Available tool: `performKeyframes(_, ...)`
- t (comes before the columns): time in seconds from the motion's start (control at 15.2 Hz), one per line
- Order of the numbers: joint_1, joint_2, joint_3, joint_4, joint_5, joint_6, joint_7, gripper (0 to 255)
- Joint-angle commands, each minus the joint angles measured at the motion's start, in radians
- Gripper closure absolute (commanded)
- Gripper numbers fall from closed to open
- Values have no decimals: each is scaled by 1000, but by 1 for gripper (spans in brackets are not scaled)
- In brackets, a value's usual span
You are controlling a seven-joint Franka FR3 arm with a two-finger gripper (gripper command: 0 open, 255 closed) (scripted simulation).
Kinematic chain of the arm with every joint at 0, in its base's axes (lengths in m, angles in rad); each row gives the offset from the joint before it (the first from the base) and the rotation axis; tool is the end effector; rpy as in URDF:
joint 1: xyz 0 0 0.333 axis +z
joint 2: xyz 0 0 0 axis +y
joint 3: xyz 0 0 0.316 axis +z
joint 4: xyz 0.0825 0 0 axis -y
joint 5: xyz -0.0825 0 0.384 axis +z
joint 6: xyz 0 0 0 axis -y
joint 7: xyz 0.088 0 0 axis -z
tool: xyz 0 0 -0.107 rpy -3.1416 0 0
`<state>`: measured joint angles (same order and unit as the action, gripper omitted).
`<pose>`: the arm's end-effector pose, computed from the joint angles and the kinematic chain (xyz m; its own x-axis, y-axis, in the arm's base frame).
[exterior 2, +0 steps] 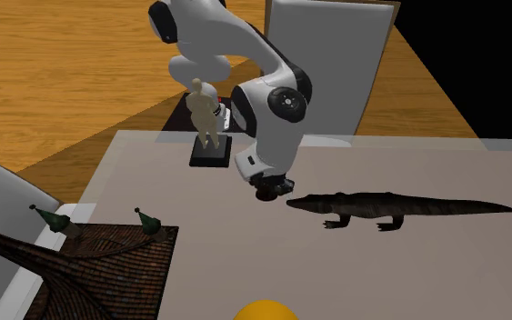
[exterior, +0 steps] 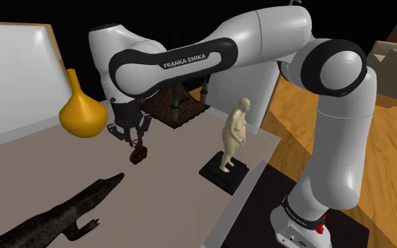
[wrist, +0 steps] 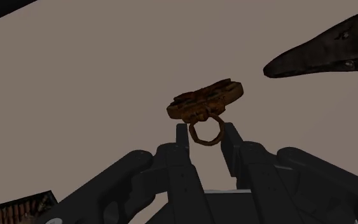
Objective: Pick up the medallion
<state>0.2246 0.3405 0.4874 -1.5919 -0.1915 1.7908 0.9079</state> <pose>0.5166 0.3798 0.4476 0.9860 -0.1616 -0.0423 -0.1571 -0.9831 0.0942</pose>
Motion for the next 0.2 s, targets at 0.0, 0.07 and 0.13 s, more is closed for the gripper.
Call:
performKeyframes(0.0,1,-5,2,22,3,-27,-2,255)
performKeyframes(0.07,1,-6,2,23,4,-28,-2,255)
performKeyframes(0.13,1,-6,2,23,4,-29,-2,255)
